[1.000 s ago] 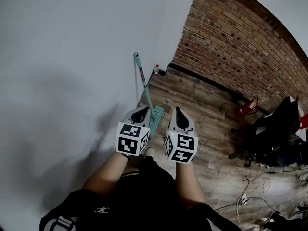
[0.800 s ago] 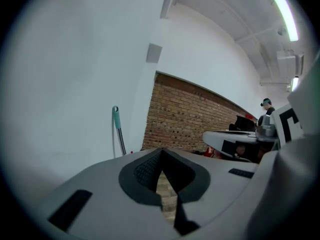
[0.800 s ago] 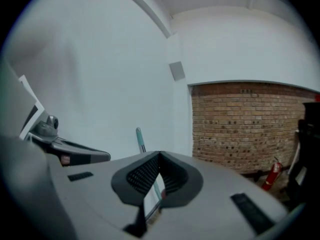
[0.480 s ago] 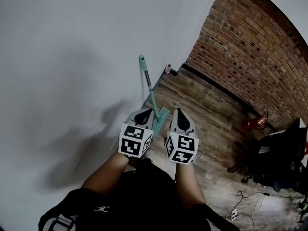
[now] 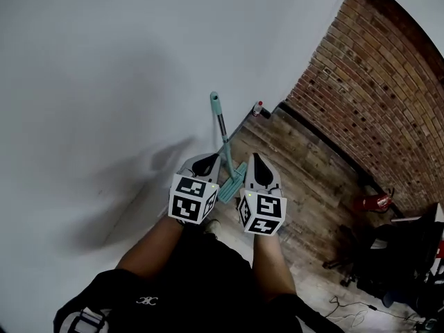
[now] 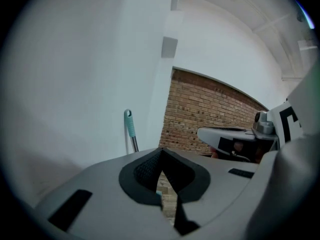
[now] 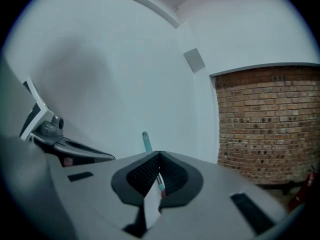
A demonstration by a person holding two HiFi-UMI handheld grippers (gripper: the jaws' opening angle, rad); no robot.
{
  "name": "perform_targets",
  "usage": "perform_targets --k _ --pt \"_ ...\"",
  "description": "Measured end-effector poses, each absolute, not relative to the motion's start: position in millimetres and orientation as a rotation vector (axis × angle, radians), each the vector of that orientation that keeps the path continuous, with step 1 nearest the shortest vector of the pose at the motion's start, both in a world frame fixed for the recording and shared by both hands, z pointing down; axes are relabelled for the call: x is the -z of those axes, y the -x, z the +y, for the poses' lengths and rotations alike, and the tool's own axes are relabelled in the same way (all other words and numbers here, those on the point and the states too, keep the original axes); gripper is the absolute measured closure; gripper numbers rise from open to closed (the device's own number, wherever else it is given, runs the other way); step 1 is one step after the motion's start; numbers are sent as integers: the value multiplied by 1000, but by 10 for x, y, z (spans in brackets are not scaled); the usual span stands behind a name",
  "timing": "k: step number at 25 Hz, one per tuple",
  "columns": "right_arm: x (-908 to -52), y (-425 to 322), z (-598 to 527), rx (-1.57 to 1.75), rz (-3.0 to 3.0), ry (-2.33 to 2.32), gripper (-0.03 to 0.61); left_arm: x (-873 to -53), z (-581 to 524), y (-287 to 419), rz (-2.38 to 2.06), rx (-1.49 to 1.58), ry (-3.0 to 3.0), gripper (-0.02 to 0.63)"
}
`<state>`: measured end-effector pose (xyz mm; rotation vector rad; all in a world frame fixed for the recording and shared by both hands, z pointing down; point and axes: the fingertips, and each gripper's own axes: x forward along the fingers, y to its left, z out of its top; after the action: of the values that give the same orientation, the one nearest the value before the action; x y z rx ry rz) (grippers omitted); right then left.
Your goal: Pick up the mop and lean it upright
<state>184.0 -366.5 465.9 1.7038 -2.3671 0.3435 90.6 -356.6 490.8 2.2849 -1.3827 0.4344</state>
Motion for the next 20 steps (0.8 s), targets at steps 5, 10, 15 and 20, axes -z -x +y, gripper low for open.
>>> perform_targets --k 5,10,15,20 --pt "-4736 -1627 -3888 -330 -2397 -1612 565 -4905 -3781 -733 -1427 -444 -2252 618" --pt "-4783 -1359 -4181 -303 -2462 -1504 479 -4909 -3977 -575 -1452 -448 -2230 618" --pt "-5005 -1049 -4508 -255 -2496 -1332 433 -4918 -4038 -471 -1426 -394 -2210 618" --pt "-5233 -822 -4928 -267 -2473 -1235 419 -4915 -4128 -382 -1455 -393 -2205 618"
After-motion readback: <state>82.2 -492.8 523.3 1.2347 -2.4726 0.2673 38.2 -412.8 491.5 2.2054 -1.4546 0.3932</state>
